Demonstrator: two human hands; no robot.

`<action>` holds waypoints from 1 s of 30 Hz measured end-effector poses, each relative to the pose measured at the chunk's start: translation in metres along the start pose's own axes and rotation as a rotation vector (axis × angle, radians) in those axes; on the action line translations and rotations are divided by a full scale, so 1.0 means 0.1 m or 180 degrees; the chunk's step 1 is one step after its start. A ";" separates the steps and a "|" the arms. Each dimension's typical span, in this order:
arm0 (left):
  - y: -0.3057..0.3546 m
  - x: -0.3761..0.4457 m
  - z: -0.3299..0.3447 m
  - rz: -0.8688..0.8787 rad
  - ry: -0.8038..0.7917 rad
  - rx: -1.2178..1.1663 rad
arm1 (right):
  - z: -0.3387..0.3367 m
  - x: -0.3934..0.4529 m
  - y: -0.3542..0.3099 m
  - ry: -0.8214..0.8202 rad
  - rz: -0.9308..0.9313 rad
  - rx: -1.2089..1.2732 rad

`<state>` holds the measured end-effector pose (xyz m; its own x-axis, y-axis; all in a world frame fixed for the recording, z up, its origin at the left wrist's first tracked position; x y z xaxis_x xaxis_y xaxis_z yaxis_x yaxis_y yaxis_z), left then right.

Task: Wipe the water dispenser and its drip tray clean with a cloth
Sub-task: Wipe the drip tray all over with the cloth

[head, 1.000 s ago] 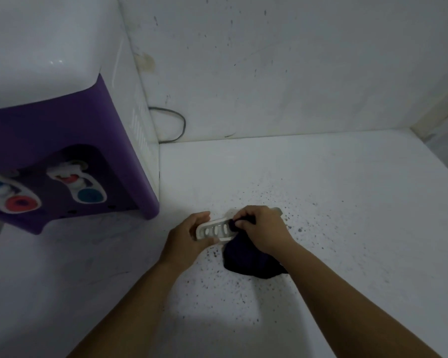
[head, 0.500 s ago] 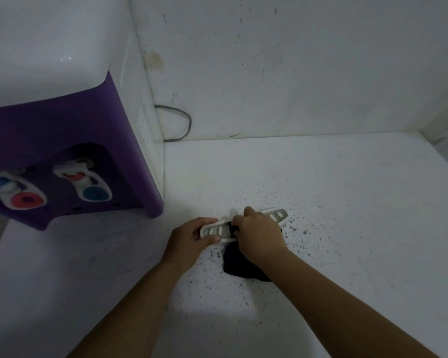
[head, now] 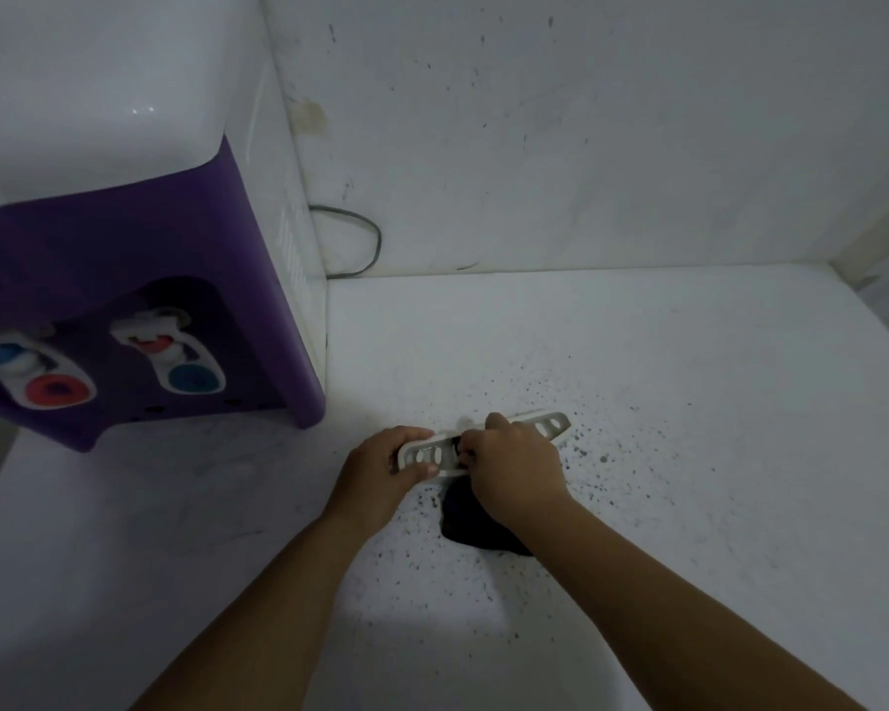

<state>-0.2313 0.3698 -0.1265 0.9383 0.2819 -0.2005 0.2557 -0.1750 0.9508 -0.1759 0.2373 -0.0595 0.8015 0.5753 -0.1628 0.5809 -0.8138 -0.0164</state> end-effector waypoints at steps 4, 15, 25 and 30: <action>0.01 0.00 0.00 0.0047 -0.0032 0.0067 | 0.03 -0.05 -0.07 -0.0016 -0.0225 -0.0238; -0.03 0.01 0.00 0.0058 -0.0039 0.0081 | 0.08 0.13 0.08 -0.0095 0.0398 0.0696; -0.05 0.00 0.01 -0.0004 0.0068 0.0024 | 0.01 0.14 0.14 -0.0427 0.0305 0.1080; -0.11 0.02 -0.03 -0.0220 -0.0078 -0.0300 | 0.03 0.14 -0.05 -0.0238 0.0168 0.0875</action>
<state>-0.2330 0.3749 -0.1368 0.9248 0.2670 -0.2710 0.2981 -0.0661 0.9522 -0.1676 0.2489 -0.0646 0.8110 0.5322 -0.2427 0.4701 -0.8400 -0.2710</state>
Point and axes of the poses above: each hand's wrist, its own x-axis towards the middle knuckle, its own z-axis out of the palm, y = z × x, the point moved 6 cm from there along x, towards the middle knuckle, and after that the axes turned 6 degrees about -x, right-handed, at the moved point
